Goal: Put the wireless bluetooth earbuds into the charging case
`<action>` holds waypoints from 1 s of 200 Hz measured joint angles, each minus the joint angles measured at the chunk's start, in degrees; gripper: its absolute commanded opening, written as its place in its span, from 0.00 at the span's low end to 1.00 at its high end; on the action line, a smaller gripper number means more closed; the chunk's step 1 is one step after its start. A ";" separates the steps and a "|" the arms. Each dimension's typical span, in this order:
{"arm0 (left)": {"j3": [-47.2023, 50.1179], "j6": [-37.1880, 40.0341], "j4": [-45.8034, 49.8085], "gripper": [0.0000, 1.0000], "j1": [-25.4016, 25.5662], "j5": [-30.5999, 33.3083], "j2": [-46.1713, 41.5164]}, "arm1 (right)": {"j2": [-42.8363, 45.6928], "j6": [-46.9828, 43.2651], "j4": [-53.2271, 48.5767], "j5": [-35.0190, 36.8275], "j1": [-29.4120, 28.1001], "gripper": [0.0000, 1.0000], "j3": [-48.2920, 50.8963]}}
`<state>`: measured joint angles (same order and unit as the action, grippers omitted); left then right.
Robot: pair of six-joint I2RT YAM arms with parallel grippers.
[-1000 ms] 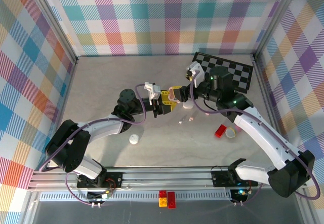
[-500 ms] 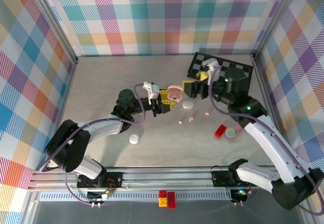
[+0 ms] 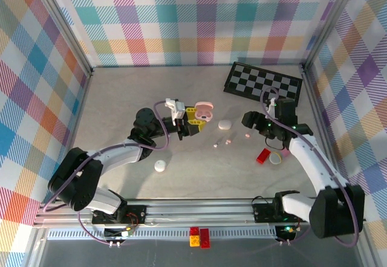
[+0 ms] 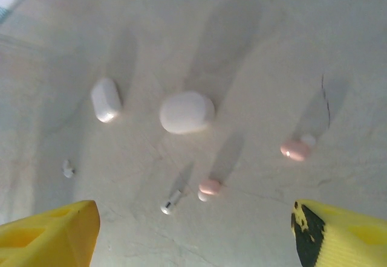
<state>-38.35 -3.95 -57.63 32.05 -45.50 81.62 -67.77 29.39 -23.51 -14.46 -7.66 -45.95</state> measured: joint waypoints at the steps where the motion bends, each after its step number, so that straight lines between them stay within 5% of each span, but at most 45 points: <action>1: 0.00 0.13 0.15 0.40 0.00 0.00 -0.11 | -0.20 0.09 0.04 -0.02 0.00 0.82 0.07; 85: 0.90 1.90 3.67 0.40 -0.07 0.15 -2.40 | -15.04 2.25 5.49 1.29 0.00 0.78 2.27; 200: 5.22 -5.27 -7.08 0.40 -4.81 0.55 -0.63 | -32.26 -3.85 8.09 3.54 0.00 0.79 -11.10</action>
<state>-33.12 -9.21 -64.71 27.24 -44.95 80.99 -100.03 25.54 -15.42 -10.92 -7.66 -57.06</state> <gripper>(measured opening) 0.402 0.789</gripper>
